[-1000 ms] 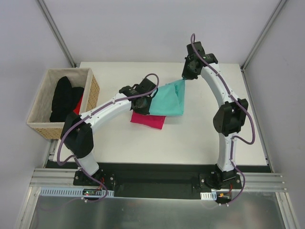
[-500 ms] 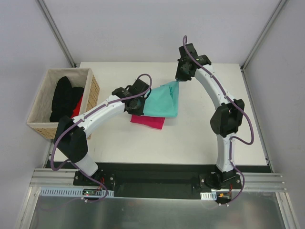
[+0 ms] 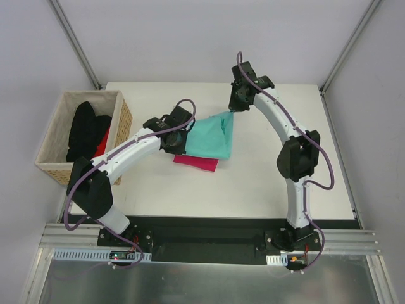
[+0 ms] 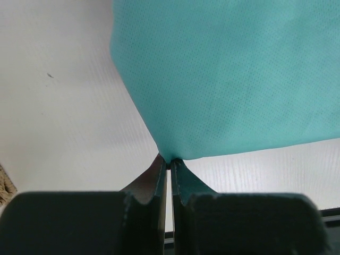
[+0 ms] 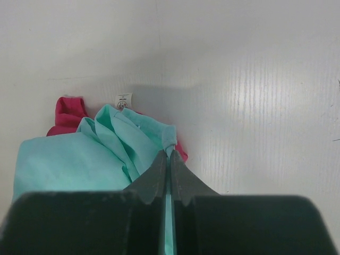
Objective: Fold and stack the t-shirts
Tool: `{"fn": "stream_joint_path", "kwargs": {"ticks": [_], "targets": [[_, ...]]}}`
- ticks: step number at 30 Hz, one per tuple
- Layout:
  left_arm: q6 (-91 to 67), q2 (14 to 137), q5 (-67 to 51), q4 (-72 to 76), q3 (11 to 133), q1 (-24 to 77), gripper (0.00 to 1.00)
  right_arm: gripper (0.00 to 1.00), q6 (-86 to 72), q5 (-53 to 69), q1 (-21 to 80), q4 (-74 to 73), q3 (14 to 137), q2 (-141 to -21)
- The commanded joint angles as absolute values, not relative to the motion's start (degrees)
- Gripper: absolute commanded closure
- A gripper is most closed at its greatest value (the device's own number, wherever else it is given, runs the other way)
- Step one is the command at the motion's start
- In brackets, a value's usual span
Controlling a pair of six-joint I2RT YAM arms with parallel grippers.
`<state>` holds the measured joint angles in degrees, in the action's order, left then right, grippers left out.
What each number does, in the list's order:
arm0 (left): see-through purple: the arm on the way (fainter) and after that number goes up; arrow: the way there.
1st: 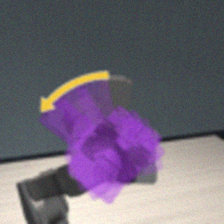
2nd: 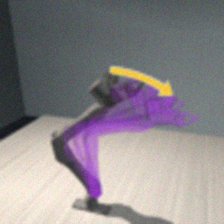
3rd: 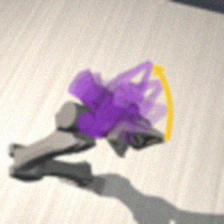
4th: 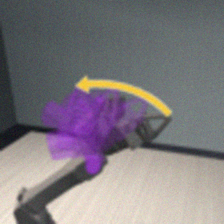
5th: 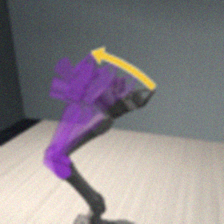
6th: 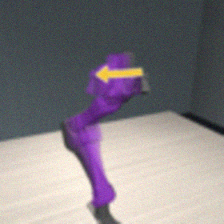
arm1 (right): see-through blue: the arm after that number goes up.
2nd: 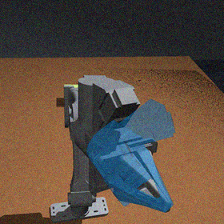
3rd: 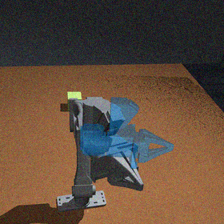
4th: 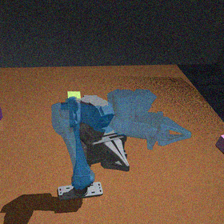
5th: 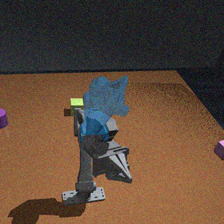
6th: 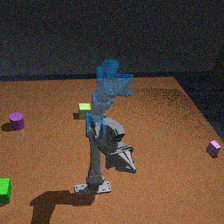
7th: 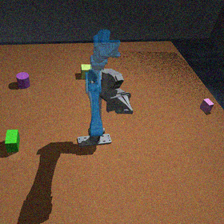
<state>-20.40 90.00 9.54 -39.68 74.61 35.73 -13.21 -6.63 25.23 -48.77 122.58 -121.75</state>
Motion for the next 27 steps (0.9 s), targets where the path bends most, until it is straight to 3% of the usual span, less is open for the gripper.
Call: {"fn": "stream_joint_path", "kwargs": {"ticks": [1, 27], "targets": [[-20.74, 86.93, 10.37, -40.78, 73.57, 34.54, 1.00, 0.99, -14.24, -6.86, 26.72, -47.72, 122.26, -122.52], [-19.60, 90.96, 7.65, -40.69, 72.68, 32.17, 1.00, 0.99, -15.29, -5.80, 27.86, -45.88, 116.45, -124.27]]}}
